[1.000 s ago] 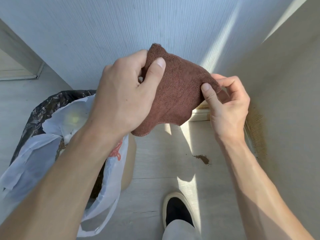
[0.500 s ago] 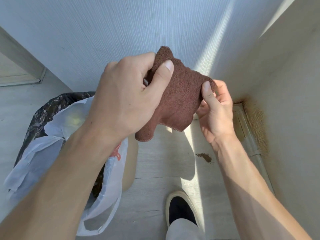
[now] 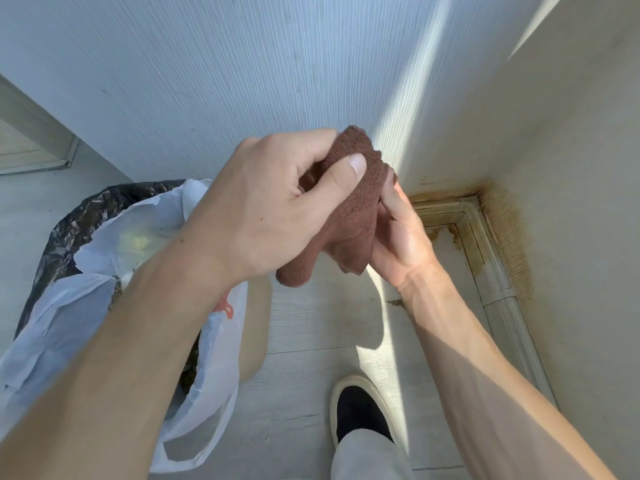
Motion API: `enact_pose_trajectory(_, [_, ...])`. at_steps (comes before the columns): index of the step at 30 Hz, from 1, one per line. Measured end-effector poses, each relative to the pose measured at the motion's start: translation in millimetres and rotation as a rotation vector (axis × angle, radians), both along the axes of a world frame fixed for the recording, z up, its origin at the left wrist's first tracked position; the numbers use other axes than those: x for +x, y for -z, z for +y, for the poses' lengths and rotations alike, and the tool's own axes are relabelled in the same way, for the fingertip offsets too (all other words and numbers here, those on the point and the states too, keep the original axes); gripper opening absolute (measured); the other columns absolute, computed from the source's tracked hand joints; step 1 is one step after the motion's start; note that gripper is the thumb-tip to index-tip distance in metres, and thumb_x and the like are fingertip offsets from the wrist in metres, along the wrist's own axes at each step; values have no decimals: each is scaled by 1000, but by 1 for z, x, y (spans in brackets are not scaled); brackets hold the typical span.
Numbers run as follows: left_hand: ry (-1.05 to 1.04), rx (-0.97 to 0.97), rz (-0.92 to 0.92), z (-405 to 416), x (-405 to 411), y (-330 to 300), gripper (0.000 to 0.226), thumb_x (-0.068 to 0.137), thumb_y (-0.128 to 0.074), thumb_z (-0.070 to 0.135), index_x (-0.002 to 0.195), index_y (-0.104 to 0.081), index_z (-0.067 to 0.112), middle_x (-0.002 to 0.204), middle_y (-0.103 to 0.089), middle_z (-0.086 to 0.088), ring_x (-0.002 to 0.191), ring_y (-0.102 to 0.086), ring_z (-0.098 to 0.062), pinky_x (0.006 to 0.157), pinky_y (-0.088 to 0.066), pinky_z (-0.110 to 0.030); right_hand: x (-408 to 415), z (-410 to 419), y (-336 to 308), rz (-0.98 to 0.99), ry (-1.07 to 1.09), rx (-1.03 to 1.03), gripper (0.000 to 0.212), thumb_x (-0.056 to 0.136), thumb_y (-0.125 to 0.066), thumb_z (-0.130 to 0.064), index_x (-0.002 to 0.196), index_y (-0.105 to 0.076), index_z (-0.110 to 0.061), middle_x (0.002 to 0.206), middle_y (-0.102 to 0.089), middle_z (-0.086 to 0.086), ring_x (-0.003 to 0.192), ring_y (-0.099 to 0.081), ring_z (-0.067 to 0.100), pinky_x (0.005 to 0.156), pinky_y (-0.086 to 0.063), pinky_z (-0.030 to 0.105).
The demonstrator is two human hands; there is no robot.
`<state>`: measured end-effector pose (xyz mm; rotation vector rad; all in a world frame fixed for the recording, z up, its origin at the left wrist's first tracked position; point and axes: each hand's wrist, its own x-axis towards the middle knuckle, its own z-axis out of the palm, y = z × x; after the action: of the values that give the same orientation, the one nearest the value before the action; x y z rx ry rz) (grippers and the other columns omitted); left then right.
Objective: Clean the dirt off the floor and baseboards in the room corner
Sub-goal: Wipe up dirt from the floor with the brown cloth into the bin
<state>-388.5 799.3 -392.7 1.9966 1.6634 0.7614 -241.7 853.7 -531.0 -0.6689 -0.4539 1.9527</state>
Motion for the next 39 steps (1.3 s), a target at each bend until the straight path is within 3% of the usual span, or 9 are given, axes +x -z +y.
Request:
enact_pose_trajectory(6, [69, -54, -17, -5, 3, 2, 37, 101, -49, 46, 92, -68, 15, 78, -71, -1, 75, -68, -18, 71, -52, -43, 1, -7, 16, 61, -111, -158, 57, 114, -30, -38, 155, -37, 1, 154, -43, 29, 147, -38, 39, 122, -30, 55])
enact_pose_trajectory(10, [36, -108, -193, -9, 4, 9, 40, 101, -47, 49, 95, -67, 15, 80, -69, -4, 78, -68, -25, 75, -54, -50, 14, -9, 18, 74, -67, -79, 59, 107, -48, -36, 151, -38, 2, 158, -36, 29, 149, -33, 42, 124, -24, 60])
enact_pose_trajectory(13, [-75, -133, -422, -18, 11, 33, 40, 101, -48, 51, 100, -68, 16, 89, -70, -6, 89, -68, -27, 87, -53, -58, 32, -8, 5, -52, 70, 73, 25, 95, -65, -27, 112, -57, -10, 114, -66, 17, 107, -64, 29, 98, -54, 50])
enact_pose_trajectory(16, [-255, -292, -840, -30, 28, 65, 35, 100, -52, 51, 115, -71, 26, 115, -75, -2, 114, -69, -23, 105, -49, -59, 57, -5, -14, -343, 225, 251, 13, 97, -67, -17, 101, -54, -17, 85, -60, 4, 74, -58, 16, 71, -54, 36])
enact_pose_trajectory(21, [-315, -369, -1203, -45, 47, 105, 42, 93, -73, 25, 129, -62, 6, 126, -73, -8, 120, -67, -24, 107, -52, -47, 82, -4, -40, -890, 173, 471, 20, 96, -73, -20, 114, -65, -18, 80, -57, 4, 65, -50, 15, 58, -46, 26])
enact_pose_trajectory(24, [-338, -296, -1273, -48, 45, 109, 38, 93, -70, 19, 127, -63, 4, 124, -72, -13, 118, -68, -27, 100, -54, -41, 79, -12, -30, -623, -62, 190, 37, 97, -65, -37, 123, -66, -10, 94, -72, 2, 77, -68, 11, 69, -58, 29])
enact_pose_trajectory(27, [-360, -202, -1008, -49, 39, 111, 26, 95, -72, 25, 117, -67, 13, 112, -76, -7, 106, -72, -23, 92, -58, -44, 71, -30, 4, -458, -389, -53, 55, 95, -55, -50, 128, -68, -8, 123, -72, 16, 108, -69, 28, 90, -60, 45])
enact_pose_trajectory(34, [-372, -43, -372, -51, 31, 108, 26, 94, -64, 46, 104, -60, 22, 89, -72, 2, 86, -71, -22, 77, -56, -49, 53, -35, 41, -218, -55, -72, 38, 94, -68, -26, 130, -65, -19, 125, -69, 11, 113, -65, 26, 97, -56, 47])
enact_pose_trajectory(39, [-400, -16, -184, -46, 23, 100, 23, 96, -61, 47, 102, -57, 26, 82, -69, 5, 83, -67, -21, 74, -55, -46, 55, -39, 47, -266, -326, -181, 40, 94, -62, -37, 122, -73, -12, 121, -72, 14, 104, -71, 23, 91, -60, 38])
